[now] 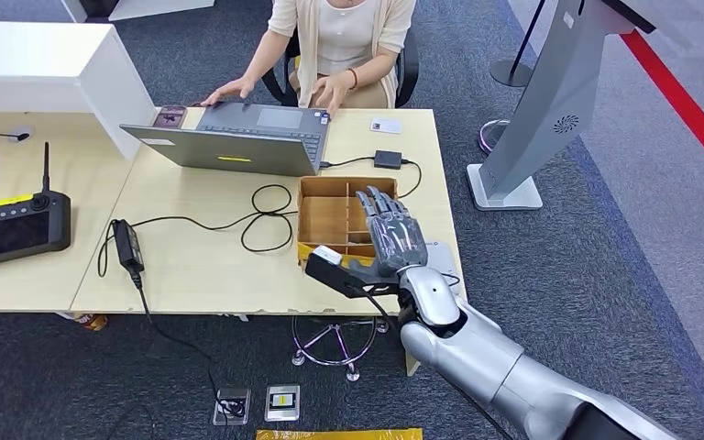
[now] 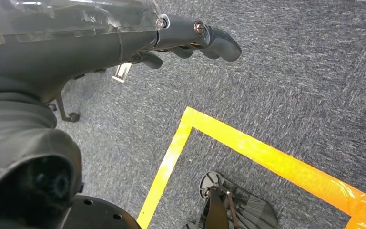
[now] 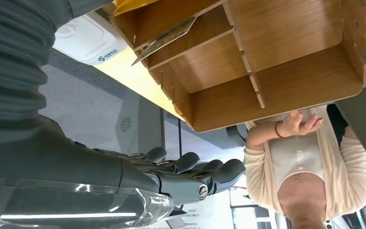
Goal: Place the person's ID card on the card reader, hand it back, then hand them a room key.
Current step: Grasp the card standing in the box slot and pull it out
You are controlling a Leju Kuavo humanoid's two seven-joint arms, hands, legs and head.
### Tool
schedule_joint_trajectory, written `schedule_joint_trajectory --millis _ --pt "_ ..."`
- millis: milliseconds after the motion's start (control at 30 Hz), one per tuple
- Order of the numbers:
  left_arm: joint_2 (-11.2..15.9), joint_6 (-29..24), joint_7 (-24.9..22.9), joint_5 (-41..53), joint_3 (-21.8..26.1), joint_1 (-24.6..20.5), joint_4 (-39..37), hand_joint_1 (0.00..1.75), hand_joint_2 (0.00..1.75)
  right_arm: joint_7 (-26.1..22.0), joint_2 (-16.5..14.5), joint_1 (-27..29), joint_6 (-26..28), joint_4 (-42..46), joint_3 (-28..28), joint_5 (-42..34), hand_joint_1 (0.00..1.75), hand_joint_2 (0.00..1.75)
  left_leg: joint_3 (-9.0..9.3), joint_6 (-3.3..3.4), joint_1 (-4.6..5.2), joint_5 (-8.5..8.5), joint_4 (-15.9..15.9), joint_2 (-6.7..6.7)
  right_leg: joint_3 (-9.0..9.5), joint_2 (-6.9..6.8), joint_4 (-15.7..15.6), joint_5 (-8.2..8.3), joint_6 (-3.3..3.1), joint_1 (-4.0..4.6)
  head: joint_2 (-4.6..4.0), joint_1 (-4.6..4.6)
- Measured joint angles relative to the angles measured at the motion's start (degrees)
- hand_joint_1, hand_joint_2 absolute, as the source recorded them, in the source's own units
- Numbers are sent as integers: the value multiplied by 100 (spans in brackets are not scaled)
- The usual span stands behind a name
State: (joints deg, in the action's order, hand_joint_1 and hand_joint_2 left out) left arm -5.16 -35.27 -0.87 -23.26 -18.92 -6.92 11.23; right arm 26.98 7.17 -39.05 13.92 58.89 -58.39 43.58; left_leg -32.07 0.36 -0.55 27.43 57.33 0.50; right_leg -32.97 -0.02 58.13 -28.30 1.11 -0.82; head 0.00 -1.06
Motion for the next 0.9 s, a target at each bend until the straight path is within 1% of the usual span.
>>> schedule_joint_trajectory --millis 267,467,900 --pt "-8 -12 10 -6 -1 8 0 0 0 -123 -94 2 20 -202 119 -103 0 175 0 0 0 0 0 0 0 0 0 0 0 0 0 0" --pt "-7 -10 10 31 -2 11 0 0 0 -200 -97 26 20 -270 215 -308 0 175 0 0 0 0 0 0 0 0 0 0 0 0 0 0" --pt "2 -8 10 49 -103 24 0 0 0 -164 -77 142 -36 -300 418 -379 0 175 0 0 0 0 0 0 -1 0 0 0 0 0 0 0"
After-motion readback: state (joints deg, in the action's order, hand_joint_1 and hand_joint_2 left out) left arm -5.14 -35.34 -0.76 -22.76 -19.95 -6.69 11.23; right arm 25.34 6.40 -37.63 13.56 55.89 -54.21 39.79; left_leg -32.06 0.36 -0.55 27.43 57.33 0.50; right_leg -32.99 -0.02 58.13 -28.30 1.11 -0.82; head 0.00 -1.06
